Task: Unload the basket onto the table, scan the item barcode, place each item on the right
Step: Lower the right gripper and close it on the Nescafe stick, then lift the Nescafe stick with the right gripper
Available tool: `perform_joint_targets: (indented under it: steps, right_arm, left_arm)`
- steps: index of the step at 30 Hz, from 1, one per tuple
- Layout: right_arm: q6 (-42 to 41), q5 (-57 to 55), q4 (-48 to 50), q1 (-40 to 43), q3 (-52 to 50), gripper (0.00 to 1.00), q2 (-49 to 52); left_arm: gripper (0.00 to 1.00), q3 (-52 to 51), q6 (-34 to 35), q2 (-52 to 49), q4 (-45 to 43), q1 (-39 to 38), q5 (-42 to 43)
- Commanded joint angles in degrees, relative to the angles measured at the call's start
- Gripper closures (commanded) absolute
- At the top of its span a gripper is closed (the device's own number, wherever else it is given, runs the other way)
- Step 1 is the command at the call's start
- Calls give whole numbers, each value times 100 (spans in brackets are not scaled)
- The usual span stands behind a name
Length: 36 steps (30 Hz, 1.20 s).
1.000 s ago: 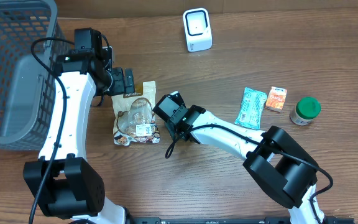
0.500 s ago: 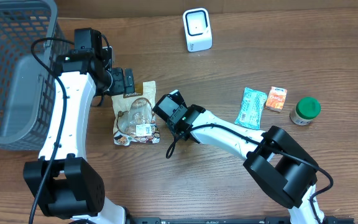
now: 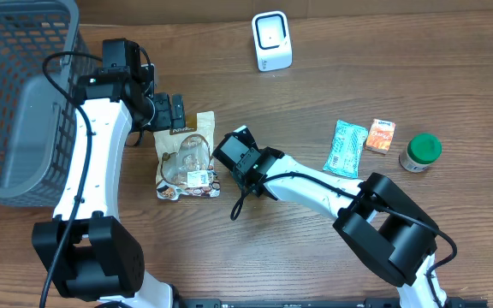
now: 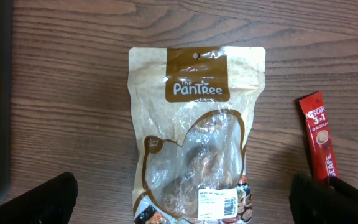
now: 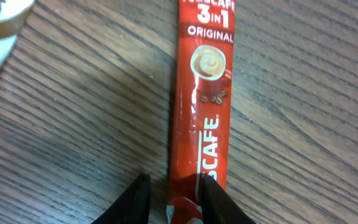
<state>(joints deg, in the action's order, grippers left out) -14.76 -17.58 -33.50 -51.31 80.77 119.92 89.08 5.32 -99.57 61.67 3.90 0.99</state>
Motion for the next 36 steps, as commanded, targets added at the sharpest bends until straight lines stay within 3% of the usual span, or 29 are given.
perform_joint_targets:
  steps: [1, 10, 23, 36]
  right_arm:
    - [-2, -33, 87, 33, -125, 75, -22]
    - [-22, 131, 223, 31, -452, 69, -24]
    - [-20, -326, 188, 59, 57, 62, -507]
    - [-26, 136, -225, 70, -136, 64, -433]
  left_arm:
    - [0, 0, -151, -24, -20, 15, -35]
    - [0, 0, -151, -24, -22, 15, -35]
    - [0, 0, -151, -24, -20, 15, -35]
    - [0, 0, -151, -24, -20, 15, -35]
